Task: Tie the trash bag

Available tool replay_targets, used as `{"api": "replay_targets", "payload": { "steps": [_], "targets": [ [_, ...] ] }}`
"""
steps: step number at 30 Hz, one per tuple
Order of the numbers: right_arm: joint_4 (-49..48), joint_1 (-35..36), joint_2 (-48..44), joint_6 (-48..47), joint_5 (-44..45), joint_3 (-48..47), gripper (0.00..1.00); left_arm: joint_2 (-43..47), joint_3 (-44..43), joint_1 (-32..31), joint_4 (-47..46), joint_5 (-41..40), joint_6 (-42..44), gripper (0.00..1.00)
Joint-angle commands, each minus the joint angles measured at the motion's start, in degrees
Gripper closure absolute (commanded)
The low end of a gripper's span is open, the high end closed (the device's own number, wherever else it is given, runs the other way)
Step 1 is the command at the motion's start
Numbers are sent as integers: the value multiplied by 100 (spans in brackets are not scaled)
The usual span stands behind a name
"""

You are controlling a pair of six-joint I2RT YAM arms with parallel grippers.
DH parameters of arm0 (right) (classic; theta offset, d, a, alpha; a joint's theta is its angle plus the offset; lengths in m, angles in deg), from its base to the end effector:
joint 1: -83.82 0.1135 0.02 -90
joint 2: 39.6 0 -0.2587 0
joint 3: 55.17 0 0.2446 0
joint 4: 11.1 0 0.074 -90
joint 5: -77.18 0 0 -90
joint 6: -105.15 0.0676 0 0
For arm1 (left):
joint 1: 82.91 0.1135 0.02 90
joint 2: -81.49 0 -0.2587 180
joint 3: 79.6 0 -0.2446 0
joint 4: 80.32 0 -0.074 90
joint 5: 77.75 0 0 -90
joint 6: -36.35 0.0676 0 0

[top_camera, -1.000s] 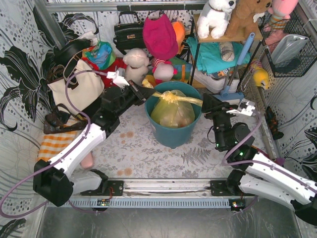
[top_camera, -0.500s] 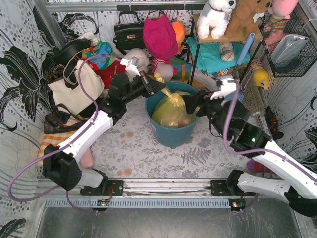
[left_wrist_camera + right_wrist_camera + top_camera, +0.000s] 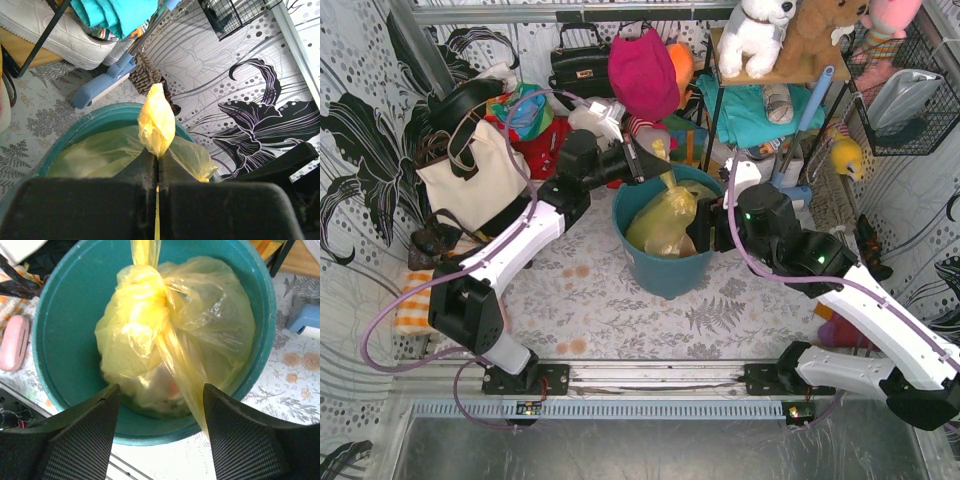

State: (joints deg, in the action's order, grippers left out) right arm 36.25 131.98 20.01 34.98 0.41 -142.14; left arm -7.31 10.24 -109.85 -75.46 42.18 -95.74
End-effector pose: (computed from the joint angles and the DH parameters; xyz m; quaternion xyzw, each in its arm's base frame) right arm 0.1701 0.1668 0.4013 -0.1350 0.8051 0.2404 0.5252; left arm 0.3337 -0.2074 0.3699 0.0826 0.7209 -0.5301 0.4389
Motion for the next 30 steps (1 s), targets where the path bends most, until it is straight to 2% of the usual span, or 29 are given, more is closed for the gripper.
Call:
{"api": "replay_targets", "payload": {
  "steps": [1,7,21,26,28,30],
  "targets": [
    [413,-105,-82,-124,-145,-230,34,-83,-273,22,-218,262,200,100],
    [430,-360,122,-486,-148,-457,35,-180,-318,40,-195,363,229,100],
    [974,-729,783,-1206,-803,-993,50,-211,-350,53,-217,417,245,100],
    [1080,-736,832,-1241,-1002,-1032,64,-227,-384,70,-201,417,253,100],
    [1080,-738,837,-1223,-1162,-1066,73,-223,-385,74,-191,388,267,100],
    [1095,-738,862,-1182,-1364,-1134,86,-203,-374,90,-176,346,275,100]
  ]
}}
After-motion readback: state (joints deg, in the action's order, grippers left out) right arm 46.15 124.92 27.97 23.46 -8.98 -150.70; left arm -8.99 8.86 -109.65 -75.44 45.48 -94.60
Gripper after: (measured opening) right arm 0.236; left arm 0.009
